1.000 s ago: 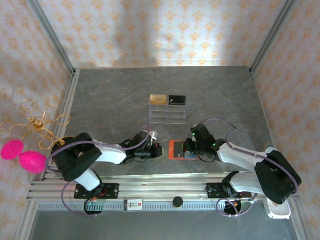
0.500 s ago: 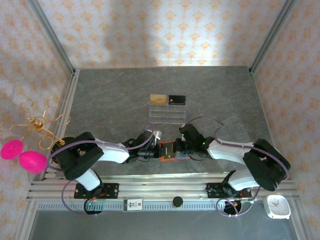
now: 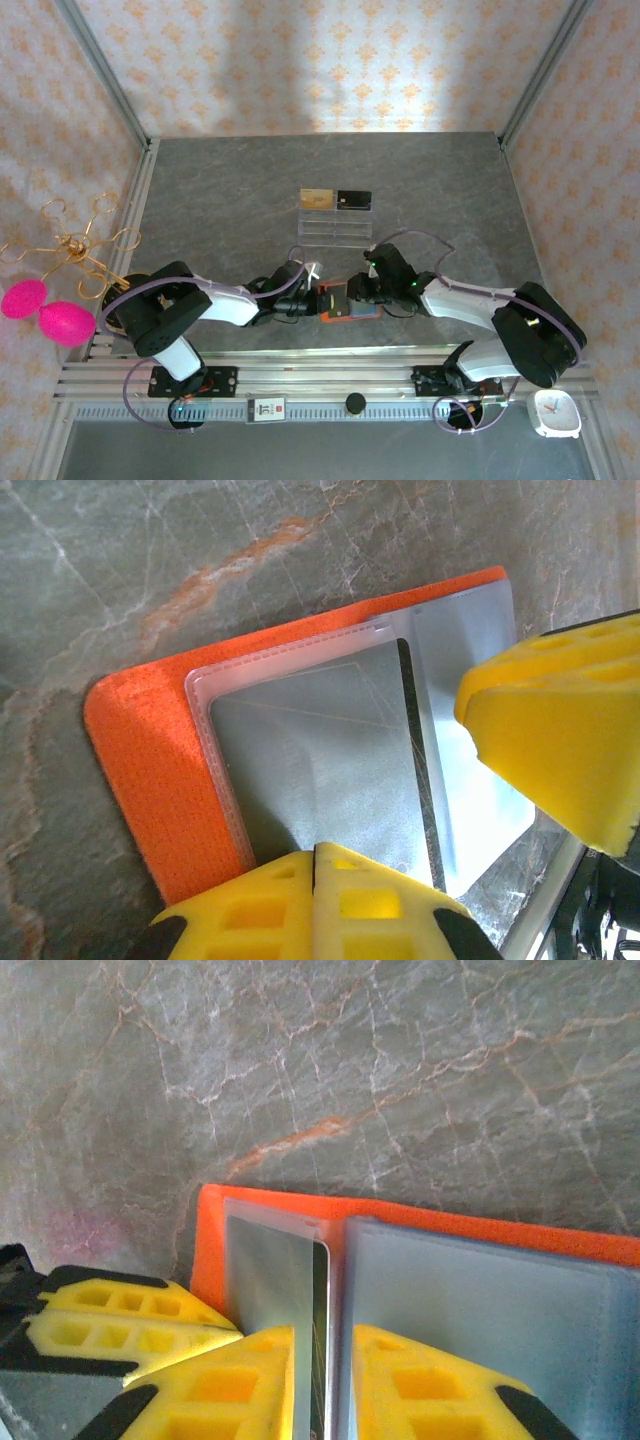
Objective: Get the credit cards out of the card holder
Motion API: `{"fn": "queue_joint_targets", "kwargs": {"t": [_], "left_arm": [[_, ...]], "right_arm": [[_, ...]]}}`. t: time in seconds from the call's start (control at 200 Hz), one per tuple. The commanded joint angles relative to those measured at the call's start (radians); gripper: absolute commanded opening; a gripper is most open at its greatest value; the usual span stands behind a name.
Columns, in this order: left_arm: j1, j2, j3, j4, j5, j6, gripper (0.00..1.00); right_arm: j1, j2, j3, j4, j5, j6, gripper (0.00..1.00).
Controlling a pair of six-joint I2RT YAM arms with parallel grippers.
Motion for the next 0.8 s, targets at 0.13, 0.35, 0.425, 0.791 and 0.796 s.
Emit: {"fn": "queue_joint_targets", "kwargs": {"t": [0.13,0.35,0.425,0.791,0.796], "left_arm": [[0.016,0.031,-0.037,-0.03,0.009,-0.017,0.0],[0.025,0.043,-0.055,0.01,0.027,-0.029,0.0],[0.028,0.046,-0.058,0.018,0.03,-0.032,0.0],[0.028,0.064,-0.05,0.021,0.041,-0.028,0.0],[0.029,0.064,-0.049,0.022,0.041,-0.028,0.0]], "right_arm": [[-0.003,0.005,-0.013,0.01,-0.068,-0.028,0.17],[-0.002,0.045,-0.009,0.005,-0.087,-0.047,0.16],[-0.002,0.062,-0.014,0.014,-0.085,-0.047,0.16],[-0.002,0.082,-0.015,0.056,-0.115,-0.037,0.08],[-0.001,0.082,-0.016,0.057,-0.115,-0.037,0.08]]}}
